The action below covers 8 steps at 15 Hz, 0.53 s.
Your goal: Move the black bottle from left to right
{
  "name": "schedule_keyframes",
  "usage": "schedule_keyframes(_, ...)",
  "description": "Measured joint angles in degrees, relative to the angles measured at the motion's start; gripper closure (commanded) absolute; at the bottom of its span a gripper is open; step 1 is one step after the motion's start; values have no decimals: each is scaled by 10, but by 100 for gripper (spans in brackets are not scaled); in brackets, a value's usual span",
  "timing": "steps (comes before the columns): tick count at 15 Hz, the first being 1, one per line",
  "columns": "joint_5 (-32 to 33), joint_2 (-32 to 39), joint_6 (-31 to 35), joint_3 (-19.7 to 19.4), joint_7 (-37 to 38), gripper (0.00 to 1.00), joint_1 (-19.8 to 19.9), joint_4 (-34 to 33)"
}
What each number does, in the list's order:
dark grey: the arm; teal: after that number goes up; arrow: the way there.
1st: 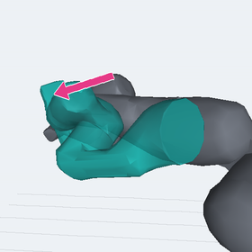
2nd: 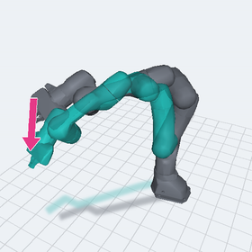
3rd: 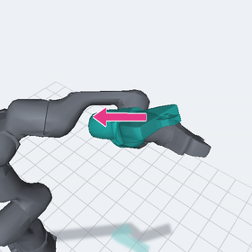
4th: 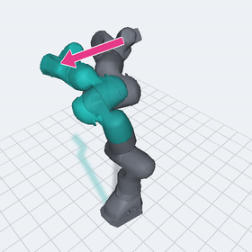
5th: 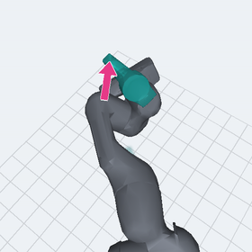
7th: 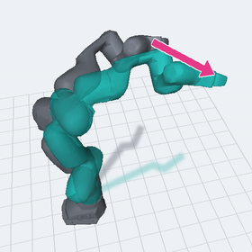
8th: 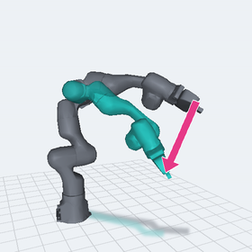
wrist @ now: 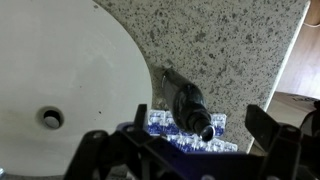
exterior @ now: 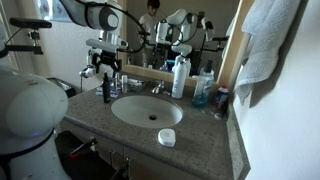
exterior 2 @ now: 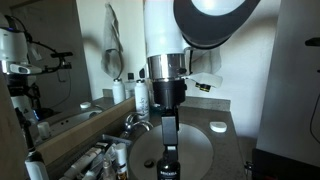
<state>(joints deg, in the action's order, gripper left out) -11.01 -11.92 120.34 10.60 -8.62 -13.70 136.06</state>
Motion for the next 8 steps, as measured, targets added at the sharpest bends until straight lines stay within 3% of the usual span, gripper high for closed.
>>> schedule_keyframes(8,-21,14,26,0,-1,0,-1,4)
